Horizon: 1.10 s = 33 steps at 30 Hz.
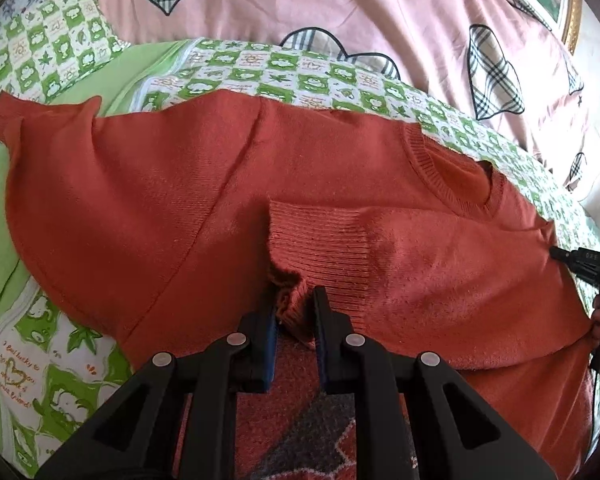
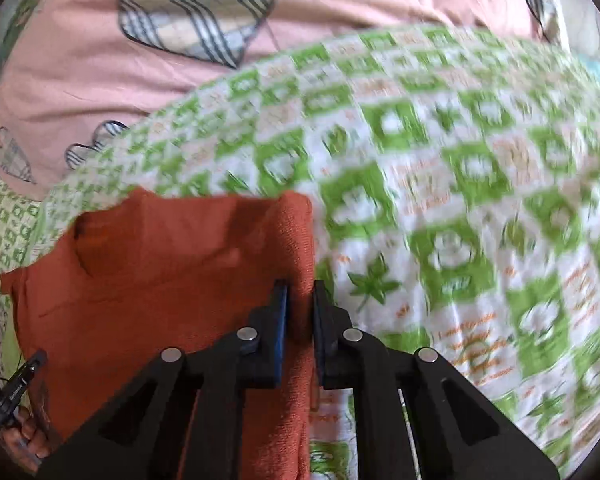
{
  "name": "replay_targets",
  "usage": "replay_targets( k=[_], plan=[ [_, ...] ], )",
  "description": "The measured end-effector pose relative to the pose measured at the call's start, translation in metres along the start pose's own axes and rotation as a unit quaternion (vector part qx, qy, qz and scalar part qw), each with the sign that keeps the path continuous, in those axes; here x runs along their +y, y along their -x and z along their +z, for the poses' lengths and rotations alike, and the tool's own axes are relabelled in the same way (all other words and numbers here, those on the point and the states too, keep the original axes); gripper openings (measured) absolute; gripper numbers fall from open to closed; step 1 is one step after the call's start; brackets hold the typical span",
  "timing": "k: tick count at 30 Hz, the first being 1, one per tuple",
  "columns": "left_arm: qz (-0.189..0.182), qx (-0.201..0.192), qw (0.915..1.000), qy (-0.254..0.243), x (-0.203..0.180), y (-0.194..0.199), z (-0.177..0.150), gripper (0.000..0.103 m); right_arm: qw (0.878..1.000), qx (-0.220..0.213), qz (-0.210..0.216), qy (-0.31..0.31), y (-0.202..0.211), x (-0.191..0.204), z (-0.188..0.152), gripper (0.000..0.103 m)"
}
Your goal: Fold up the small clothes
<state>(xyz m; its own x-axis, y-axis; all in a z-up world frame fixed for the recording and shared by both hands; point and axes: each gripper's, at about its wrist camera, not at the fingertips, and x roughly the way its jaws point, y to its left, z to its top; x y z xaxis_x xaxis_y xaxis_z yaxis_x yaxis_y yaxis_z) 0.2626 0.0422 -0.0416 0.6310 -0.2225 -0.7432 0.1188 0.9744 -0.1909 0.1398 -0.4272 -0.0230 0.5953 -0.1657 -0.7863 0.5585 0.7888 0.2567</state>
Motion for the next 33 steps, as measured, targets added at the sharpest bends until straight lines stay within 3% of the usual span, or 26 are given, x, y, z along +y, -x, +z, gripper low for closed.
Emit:
replay_targets(
  k=[4, 6, 8, 11, 18, 20, 23, 28, 29, 32, 33],
  plan=[
    [0.014, -0.016, 0.9996, 0.02, 0.019, 0.022, -0.001, 0.018, 0.999, -0.025, 0.009, -0.048, 0.03, -0.003, -0.004, 0.022],
    [0.018, -0.022, 0.9991, 0.031, 0.031, 0.032, -0.001, 0.019, 0.998, -0.04, 0.038, -0.041, 0.052, 0.006, -0.017, 0.025],
    [0.024, -0.023, 0.9982, 0.049, 0.047, 0.04, 0.0, 0.021, 0.997, -0.043, 0.065, -0.025, 0.067, 0.02, -0.033, 0.036],
    [0.033, -0.031, 0.9953, 0.086, 0.076, 0.052, 0.005, 0.029, 0.994, -0.025, 0.104, -0.001, 0.075, 0.044, -0.06, 0.041],
    [0.097, -0.063, 0.9777, 0.175, 0.159, 0.063, 0.027, 0.049, 0.987, 0.032, 0.15, 0.054, 0.07, 0.095, -0.13, 0.046],
    [0.123, -0.067, 0.9701, 0.198, 0.189, 0.06, 0.044, 0.05, 0.985, 0.045, 0.156, 0.061, 0.069, 0.104, -0.142, 0.046],
    [0.142, -0.071, 0.9625, 0.22, 0.224, 0.052, 0.07, 0.059, 0.983, 0.055, 0.161, 0.069, 0.072, 0.113, -0.156, 0.047],
    [0.138, -0.054, 0.9532, 0.263, 0.277, 0.012, 0.122, 0.062, 0.981, 0.062, 0.167, 0.073, 0.075, 0.122, -0.165, 0.051],
    [0.133, -0.053, 0.953, 0.267, 0.282, 0.007, 0.126, 0.06, 0.981, 0.063, 0.167, 0.073, 0.075, 0.124, -0.166, 0.051],
    [0.12, -0.04, 0.9479, 0.292, 0.303, -0.013, 0.136, 0.01, 0.98, 0.071, 0.171, 0.069, 0.073, 0.126, -0.169, 0.051],
    [0.11, -0.042, 0.9458, 0.303, 0.307, -0.013, 0.136, 0.009, 0.98, 0.071, 0.171, 0.068, 0.074, 0.126, -0.17, 0.051]
  ],
)
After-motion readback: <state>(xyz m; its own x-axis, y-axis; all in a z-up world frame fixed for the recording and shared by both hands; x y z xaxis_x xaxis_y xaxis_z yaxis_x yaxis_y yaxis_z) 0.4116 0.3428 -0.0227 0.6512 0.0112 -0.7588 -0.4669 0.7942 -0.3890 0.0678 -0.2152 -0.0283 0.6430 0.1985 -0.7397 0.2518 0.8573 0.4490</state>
